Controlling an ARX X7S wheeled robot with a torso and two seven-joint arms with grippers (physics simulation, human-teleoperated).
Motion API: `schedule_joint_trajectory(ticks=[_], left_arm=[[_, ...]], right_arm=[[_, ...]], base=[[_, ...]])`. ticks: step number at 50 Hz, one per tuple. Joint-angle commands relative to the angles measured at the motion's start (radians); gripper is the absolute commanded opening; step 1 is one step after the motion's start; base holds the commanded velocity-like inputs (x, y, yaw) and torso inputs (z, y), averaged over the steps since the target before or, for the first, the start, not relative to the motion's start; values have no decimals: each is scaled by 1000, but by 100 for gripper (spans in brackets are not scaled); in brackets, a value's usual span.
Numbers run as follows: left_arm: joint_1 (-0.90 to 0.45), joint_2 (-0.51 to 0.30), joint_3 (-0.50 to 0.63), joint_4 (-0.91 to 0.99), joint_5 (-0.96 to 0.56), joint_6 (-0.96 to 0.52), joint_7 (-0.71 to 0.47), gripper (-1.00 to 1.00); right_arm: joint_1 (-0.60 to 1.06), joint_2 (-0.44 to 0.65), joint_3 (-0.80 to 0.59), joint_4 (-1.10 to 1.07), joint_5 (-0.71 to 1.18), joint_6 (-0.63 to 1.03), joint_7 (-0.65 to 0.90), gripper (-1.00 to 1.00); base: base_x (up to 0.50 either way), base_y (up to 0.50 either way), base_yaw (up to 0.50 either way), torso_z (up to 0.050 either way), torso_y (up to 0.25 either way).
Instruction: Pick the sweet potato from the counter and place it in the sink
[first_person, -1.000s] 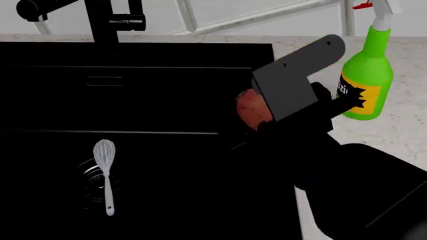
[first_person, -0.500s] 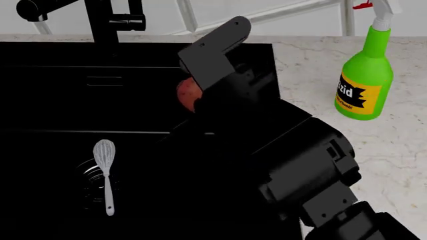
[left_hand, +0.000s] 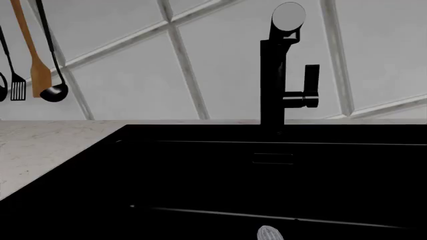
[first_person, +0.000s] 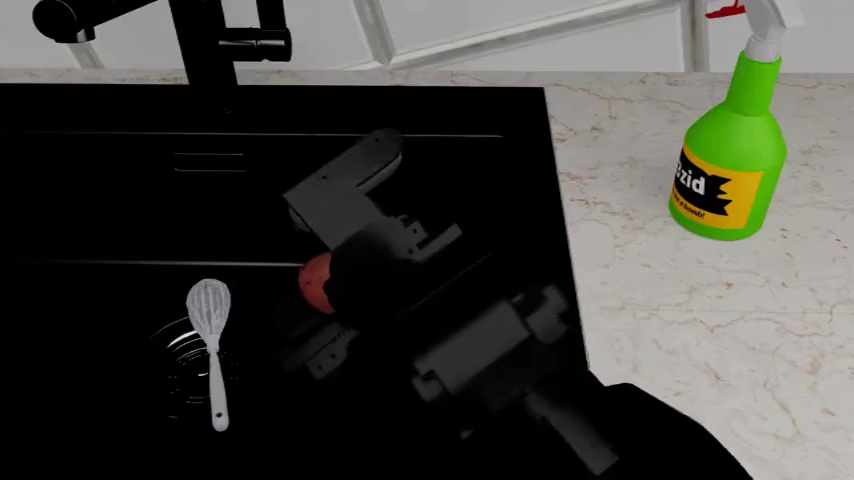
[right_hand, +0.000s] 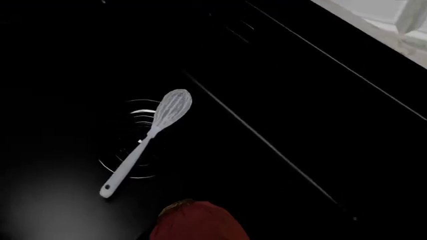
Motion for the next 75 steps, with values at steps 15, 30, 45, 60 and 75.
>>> schedule_joint_trajectory(ticks=[15,30,45,60,75], left_arm=[[13,-4,-7,2,-8,9,-5,100],[7,-7,-2,3,-14,6,-7,100],[14,-11,-3,1,-17,12,-9,100],[11,-15,-4,16,-25,1,-18,100],[14,-16,1,10,-24,9,-21,100]], right_arm=[[21,-28,-356,115,293,-12,-59,-100],[10,-28,-360,101,247,24,-87,-100],[23,-28,-343,106,255,7,-99,100],[39,-27,-340,111,264,-12,-111,100],[91,50,-277,2,317,-6,-49,100]], base=[[0,0,0,0,0],[-1,0,-1,0,0],[-2,-1,-2,0,0],[-1,-1,-1,0,0],[0,0,0,0,0]])
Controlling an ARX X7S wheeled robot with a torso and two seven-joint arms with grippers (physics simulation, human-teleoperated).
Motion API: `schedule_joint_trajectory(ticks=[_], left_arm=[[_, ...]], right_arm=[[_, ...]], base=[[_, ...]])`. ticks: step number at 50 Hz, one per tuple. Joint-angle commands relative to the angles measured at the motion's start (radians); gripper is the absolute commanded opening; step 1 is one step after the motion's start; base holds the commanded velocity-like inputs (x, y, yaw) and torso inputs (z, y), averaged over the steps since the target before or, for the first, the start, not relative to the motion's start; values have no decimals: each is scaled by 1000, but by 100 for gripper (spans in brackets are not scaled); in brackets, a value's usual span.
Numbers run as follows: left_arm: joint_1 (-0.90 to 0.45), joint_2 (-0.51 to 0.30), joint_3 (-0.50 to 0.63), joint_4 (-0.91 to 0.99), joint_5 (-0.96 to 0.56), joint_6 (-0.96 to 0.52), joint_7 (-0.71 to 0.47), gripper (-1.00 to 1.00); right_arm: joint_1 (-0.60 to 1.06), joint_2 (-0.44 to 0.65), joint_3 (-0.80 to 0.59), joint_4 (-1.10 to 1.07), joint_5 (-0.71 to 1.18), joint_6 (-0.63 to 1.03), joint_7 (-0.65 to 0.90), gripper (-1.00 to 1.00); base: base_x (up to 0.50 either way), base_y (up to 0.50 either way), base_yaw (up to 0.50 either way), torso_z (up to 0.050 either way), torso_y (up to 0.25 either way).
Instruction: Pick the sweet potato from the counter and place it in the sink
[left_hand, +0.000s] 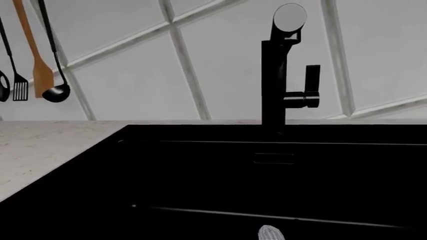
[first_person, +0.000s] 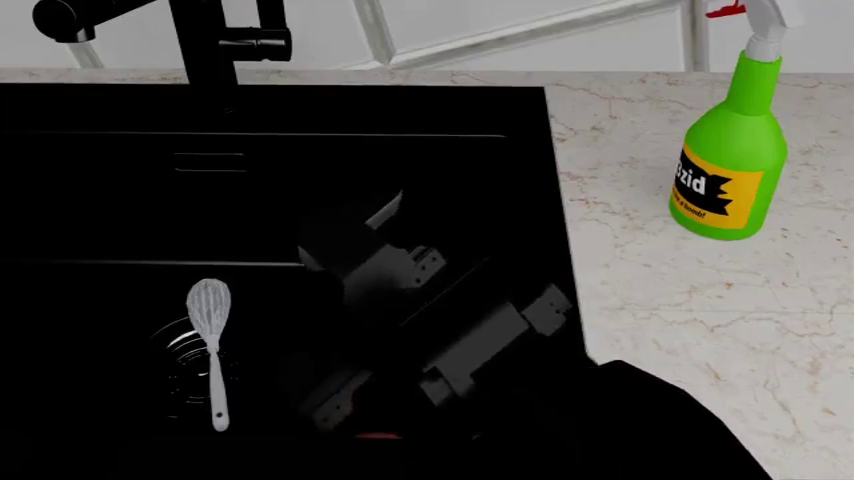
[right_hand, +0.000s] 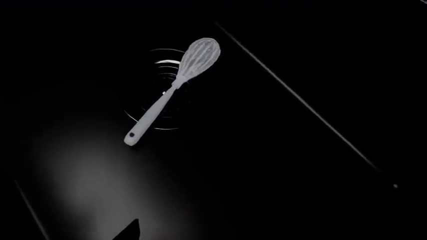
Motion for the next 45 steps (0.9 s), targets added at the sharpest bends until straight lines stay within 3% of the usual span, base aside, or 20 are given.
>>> schedule_joint_trajectory(ticks=[1,17,45], left_arm=[[2,0,4,-3,-1,5,-2,100],[2,-8,-1,7,-10,-2,-7,100],[2,-8,11,-8,-10,21,-5,100]], right_arm=[[37,66,44,-101,65,12,50,100],[89,292,168,-474,184,44,242,100],[-49,639,313,-1027,300,-79,499,100]], base=[[0,0,0,0,0],[0,0,0,0,0],[0,0,0,0,0]])
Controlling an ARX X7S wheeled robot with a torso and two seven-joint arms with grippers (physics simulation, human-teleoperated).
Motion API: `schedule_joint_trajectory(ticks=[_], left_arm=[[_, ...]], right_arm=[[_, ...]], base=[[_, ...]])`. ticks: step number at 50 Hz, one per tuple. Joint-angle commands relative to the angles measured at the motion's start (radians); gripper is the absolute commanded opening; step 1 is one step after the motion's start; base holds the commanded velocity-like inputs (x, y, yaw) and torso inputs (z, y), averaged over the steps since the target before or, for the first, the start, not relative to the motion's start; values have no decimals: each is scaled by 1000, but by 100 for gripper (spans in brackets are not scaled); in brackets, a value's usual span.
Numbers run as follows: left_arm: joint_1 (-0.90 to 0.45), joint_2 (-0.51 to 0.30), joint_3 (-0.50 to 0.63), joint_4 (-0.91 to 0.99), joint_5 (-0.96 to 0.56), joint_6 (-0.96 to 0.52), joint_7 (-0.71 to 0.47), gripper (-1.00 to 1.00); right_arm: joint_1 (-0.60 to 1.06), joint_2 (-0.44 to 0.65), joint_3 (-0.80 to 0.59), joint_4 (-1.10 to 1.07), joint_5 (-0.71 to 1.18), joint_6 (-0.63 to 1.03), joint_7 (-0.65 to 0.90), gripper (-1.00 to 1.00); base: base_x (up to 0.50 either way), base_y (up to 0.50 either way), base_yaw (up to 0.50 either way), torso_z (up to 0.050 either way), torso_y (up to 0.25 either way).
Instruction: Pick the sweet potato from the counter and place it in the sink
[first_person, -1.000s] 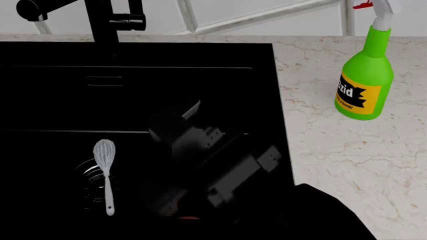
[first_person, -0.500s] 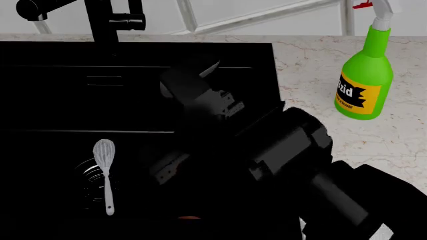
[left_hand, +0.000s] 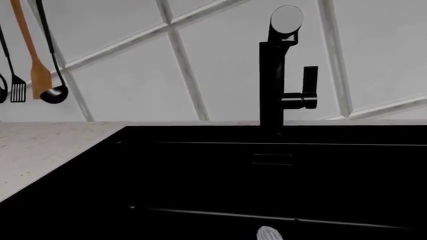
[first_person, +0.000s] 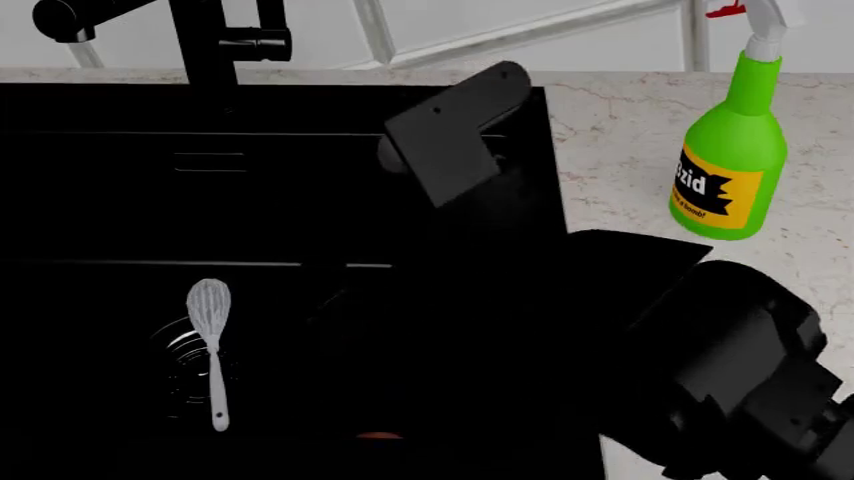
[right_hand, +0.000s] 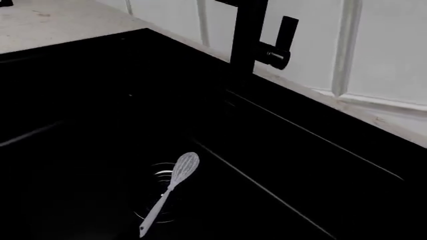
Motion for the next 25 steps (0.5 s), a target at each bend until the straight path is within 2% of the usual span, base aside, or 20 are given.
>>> schedule_joint_trajectory(ticks=[1,15,25], left_arm=[[0,0,4,-6,0,10,1,100],[-5,-1,15,-13,0,17,0,100],[-1,-7,10,4,-9,5,-3,100]], right_arm=[[-60,146,56,-227,45,-54,99,100],[-130,302,119,-426,83,-137,180,100],[-261,446,153,-571,59,-272,234,100]], base=[[0,0,0,0,0],[0,0,0,0,0],[0,0,0,0,0]])
